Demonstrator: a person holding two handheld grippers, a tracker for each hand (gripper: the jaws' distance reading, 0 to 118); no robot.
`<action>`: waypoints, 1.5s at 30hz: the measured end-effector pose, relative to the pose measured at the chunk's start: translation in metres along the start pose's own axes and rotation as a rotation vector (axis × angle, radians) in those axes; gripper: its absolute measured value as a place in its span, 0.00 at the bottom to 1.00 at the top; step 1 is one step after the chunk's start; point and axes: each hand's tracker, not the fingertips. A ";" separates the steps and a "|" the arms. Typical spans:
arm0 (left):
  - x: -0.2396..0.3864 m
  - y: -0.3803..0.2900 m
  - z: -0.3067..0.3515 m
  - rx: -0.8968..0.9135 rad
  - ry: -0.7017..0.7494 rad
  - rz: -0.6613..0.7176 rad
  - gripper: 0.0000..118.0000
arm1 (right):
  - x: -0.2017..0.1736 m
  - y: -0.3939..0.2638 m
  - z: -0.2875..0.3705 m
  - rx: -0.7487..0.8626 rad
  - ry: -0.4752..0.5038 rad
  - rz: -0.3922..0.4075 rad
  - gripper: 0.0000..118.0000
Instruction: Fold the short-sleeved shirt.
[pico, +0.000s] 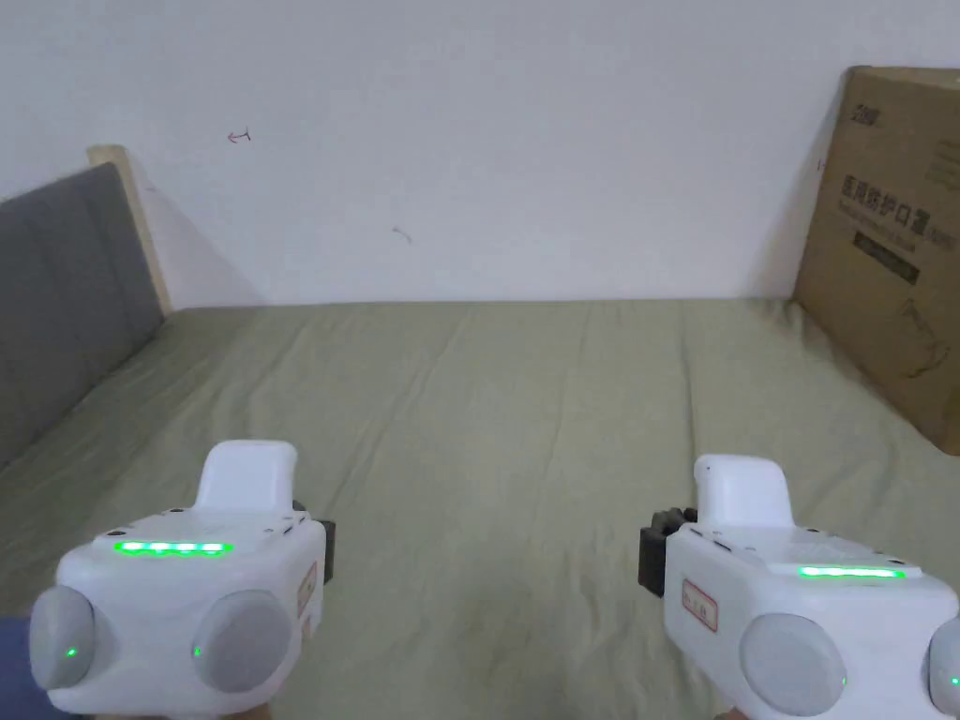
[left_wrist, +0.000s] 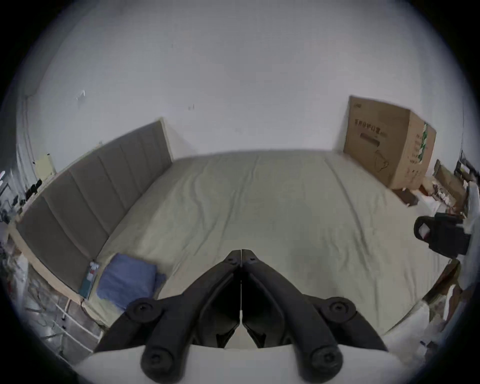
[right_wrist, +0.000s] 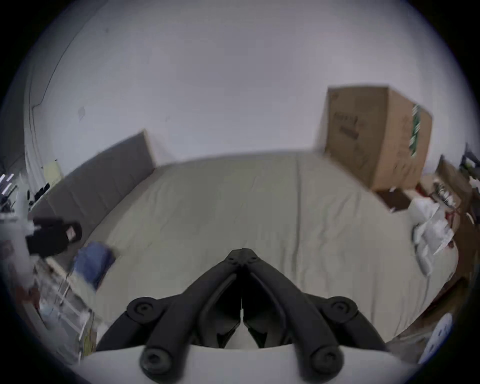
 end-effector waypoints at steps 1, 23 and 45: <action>0.011 0.005 0.009 0.035 -0.003 -0.017 0.00 | 0.001 0.009 0.008 0.045 0.041 -0.038 0.00; 0.048 0.021 0.068 0.369 0.072 -0.009 0.33 | -0.019 0.034 0.054 0.377 -0.181 0.087 0.50; 0.042 0.018 0.056 0.253 -0.016 0.086 1.00 | -0.015 0.024 0.046 0.384 -0.209 0.117 0.97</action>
